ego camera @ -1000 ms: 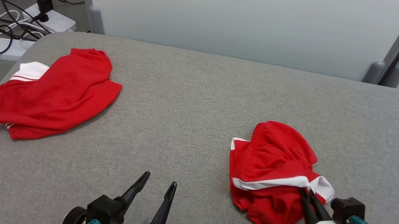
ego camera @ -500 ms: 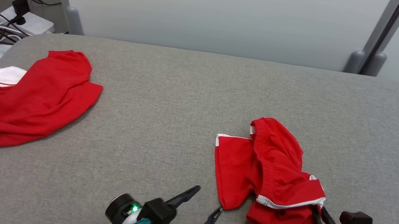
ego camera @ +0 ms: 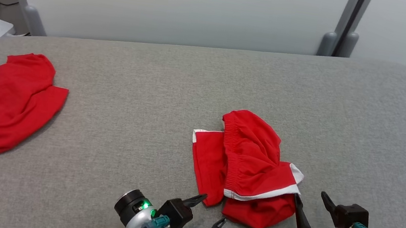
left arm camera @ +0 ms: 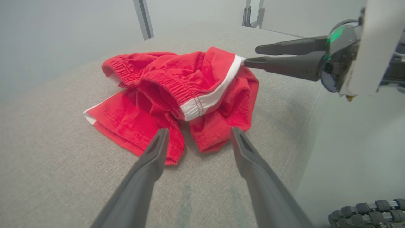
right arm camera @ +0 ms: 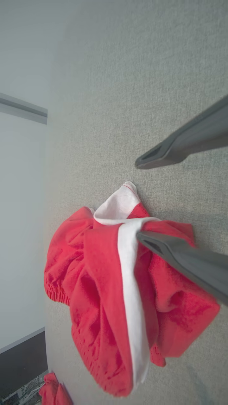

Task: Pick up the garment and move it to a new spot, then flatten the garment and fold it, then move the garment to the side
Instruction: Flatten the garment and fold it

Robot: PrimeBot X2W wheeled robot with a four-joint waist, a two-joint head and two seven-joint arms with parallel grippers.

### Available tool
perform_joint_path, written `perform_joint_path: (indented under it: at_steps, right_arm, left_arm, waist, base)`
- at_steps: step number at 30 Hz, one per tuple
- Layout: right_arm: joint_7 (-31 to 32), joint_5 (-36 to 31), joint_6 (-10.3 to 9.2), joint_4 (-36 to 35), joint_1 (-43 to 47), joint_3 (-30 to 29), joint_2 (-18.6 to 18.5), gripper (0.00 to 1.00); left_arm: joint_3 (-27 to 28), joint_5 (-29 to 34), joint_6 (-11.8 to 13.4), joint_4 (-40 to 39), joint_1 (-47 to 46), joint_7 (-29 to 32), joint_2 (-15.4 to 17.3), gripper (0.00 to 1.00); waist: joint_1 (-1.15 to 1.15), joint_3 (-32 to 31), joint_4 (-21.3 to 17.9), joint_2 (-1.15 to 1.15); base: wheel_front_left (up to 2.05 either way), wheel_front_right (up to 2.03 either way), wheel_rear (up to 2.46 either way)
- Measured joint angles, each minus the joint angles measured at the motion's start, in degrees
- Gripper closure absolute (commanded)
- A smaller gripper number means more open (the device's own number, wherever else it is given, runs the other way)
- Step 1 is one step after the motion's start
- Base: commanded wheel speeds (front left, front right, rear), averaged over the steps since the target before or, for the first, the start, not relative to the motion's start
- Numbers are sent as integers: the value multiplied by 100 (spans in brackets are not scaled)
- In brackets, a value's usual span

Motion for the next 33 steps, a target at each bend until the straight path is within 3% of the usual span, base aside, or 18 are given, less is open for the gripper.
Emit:
perform_joint_path:
  at_steps: [16,30,32,33]
  right_arm:
    - [0,79,-1,-394,-10,33,1,0]
    - [0,133,0,-469,-108,70,1,0]
    - [0,133,-1,-472,-108,65,1,0]
    - [0,132,0,-472,-108,56,1,0]
  left_arm:
    - [-102,-88,107,532,-647,-1,-10,0]
    - [-226,-314,105,742,-669,-1,-11,0]
    - [-211,-392,98,633,-669,-1,-10,100]
    - [-208,-396,97,566,-670,-1,-12,100]
  waist:
    - [0,254,-417,0]
    - [0,328,-664,0]
    - [0,342,-676,0]
    - [0,343,-675,0]
  base:
    - [0,0,0]
    - [0,0,0]
    - [0,0,0]
    - [0,0,0]
